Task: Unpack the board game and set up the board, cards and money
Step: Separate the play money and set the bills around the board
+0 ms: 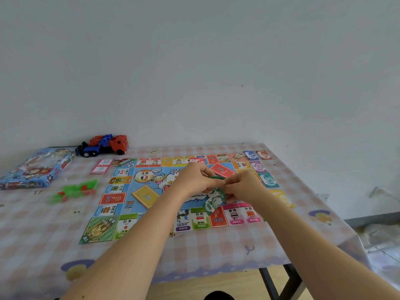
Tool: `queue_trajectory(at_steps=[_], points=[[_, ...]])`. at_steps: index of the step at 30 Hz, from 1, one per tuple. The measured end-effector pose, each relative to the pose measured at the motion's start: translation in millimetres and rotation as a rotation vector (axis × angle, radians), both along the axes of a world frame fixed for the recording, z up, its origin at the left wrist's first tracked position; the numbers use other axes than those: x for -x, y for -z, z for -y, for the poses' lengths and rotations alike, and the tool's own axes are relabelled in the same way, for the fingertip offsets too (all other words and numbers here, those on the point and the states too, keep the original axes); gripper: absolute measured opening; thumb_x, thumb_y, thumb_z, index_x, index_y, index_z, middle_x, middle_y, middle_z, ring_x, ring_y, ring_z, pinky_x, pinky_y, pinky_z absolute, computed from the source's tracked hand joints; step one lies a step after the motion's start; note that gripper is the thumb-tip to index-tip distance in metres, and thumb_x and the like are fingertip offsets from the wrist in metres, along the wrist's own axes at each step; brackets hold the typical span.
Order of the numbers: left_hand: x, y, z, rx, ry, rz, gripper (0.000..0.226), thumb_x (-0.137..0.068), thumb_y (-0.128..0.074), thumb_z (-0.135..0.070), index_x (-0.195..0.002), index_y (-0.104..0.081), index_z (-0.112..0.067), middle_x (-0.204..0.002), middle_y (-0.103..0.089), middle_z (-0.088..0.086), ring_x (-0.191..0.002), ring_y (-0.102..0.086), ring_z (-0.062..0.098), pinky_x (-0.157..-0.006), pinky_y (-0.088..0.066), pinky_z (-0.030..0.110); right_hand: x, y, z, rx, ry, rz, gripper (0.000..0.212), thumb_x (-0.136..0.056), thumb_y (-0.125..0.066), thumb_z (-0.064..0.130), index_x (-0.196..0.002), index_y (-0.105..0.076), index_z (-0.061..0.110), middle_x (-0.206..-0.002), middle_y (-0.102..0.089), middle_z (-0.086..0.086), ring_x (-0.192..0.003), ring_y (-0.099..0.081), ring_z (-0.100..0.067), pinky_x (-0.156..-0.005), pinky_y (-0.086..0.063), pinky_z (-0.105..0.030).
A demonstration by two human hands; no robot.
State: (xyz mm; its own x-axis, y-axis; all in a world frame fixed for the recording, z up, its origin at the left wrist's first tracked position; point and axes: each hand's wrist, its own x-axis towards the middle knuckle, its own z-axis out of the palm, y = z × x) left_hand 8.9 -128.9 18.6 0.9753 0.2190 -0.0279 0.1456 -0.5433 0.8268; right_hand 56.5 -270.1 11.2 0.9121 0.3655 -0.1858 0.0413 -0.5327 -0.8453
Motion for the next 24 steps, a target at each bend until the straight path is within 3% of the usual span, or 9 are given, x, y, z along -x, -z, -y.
queue_trajectory(at_steps=[4,8,11,17,21,24], points=[[3,-5,-3,-0.036,0.021,-0.08,0.051,-0.067,-0.085,-0.023,-0.111,-0.059,-0.016,-0.094,-0.064,0.0,-0.071,-0.063,0.011,-0.058,-0.051,0.02,0,-1,0,-0.014,0.006,0.007,0.02,-0.084,-0.07,0.013,-0.101,-0.07,0.003,-0.078,-0.07,-0.008,-0.057,-0.064,-0.012,-0.054,-0.056,-0.019],[4,-5,-2,-0.282,0.063,-0.201,0.079,-0.06,-0.089,-0.028,-0.124,-0.043,-0.021,-0.114,-0.06,0.001,-0.097,-0.059,0.02,-0.077,-0.051,0.033,-2,0,1,-0.03,0.015,0.009,0.019,-0.083,-0.071,0.012,-0.099,-0.07,0.0,-0.076,-0.07,-0.01,-0.054,-0.062,-0.012,-0.056,-0.057,-0.021],[3,0,1,-0.393,0.084,-0.25,0.086,-0.058,-0.089,-0.029,-0.128,-0.04,-0.019,-0.118,-0.061,0.003,-0.105,-0.057,0.023,-0.084,-0.049,0.037,-3,0,1,-0.048,0.014,0.005,0.018,-0.083,-0.071,0.011,-0.097,-0.07,-0.002,-0.075,-0.07,-0.011,-0.054,-0.062,-0.013,-0.059,-0.058,-0.023],[4,5,5,-0.437,0.076,-0.248,0.074,-0.063,-0.086,-0.026,-0.124,-0.044,-0.018,-0.115,-0.062,0.003,-0.103,-0.059,0.021,-0.079,-0.047,0.033,-2,0,3,-0.057,0.007,-0.002,0.014,-0.084,-0.069,0.008,-0.091,-0.07,-0.005,-0.077,-0.069,-0.016,-0.054,-0.061,-0.015,-0.051,-0.056,-0.019],[2,4,-2,-0.224,0.008,-0.192,0.053,-0.072,-0.081,-0.016,-0.115,-0.05,-0.017,-0.105,-0.067,0.008,-0.071,-0.067,0.018,-0.066,-0.054,0.03,-4,-1,8,-0.067,0.011,0.021,0.009,-0.085,-0.068,0.007,-0.077,-0.07,0.002,-0.07,-0.068,-0.012,-0.052,-0.061,-0.014,-0.051,-0.055,-0.019],[1,5,-5,-0.041,-0.076,-0.062,0.032,-0.077,-0.076,-0.01,-0.101,-0.055,-0.013,-0.09,-0.071,0.011,-0.068,-0.07,0.021,-0.071,-0.059,0.035,-3,-2,11,-0.098,-0.001,-0.001,0.007,-0.085,-0.068,0.004,-0.078,-0.07,0.003,-0.072,-0.069,-0.013,-0.05,-0.062,-0.012,-0.05,-0.054,-0.018]])
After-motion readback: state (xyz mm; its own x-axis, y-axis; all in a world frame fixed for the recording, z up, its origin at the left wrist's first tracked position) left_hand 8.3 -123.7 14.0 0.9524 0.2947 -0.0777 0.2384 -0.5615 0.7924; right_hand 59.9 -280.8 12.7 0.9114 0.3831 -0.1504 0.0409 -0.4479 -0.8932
